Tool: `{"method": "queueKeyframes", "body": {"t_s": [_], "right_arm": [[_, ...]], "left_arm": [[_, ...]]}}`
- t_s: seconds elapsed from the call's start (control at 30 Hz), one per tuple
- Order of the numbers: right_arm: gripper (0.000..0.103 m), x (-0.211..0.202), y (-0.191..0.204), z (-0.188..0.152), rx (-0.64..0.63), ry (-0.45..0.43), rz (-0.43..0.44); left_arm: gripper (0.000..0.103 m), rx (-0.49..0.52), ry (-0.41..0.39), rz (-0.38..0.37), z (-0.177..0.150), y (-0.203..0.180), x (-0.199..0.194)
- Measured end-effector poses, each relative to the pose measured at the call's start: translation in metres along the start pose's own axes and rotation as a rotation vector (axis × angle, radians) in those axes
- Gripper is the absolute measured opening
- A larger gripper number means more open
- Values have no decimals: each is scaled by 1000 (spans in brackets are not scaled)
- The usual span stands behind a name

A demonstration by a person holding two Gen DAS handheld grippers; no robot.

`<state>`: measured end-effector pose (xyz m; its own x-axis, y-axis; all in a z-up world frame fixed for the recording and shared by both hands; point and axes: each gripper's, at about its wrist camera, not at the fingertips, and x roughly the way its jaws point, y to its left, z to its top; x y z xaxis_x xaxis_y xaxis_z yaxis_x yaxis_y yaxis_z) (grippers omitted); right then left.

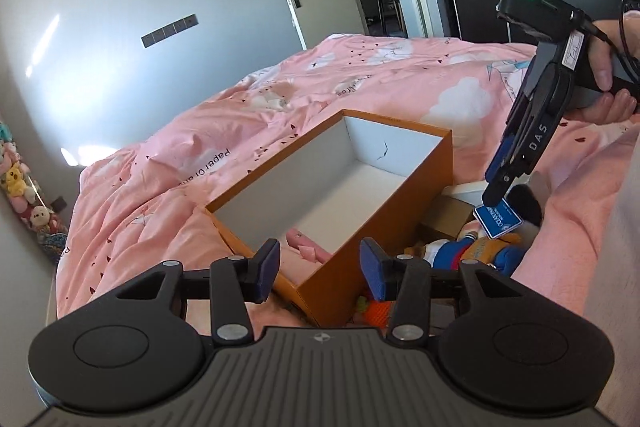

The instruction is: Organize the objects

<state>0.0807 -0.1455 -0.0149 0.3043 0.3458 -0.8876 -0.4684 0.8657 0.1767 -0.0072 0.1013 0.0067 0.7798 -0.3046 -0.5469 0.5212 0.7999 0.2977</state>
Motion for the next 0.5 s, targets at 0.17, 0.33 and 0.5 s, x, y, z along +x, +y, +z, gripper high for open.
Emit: {"method": "queueKeyframes", "body": {"t_s": [0.17,0.33,0.5], "right_arm": [[43,-2,-1,-1,1,-2,12],[46,0,1,0,14,-10,26],[47,5,4,2,21,9,25]], "left_arm": [[53,65,67,90,-21,5,-14],[53,195,103,222,-61,-7,-39],[53,261,174,224,-91,-12,-33]]}}
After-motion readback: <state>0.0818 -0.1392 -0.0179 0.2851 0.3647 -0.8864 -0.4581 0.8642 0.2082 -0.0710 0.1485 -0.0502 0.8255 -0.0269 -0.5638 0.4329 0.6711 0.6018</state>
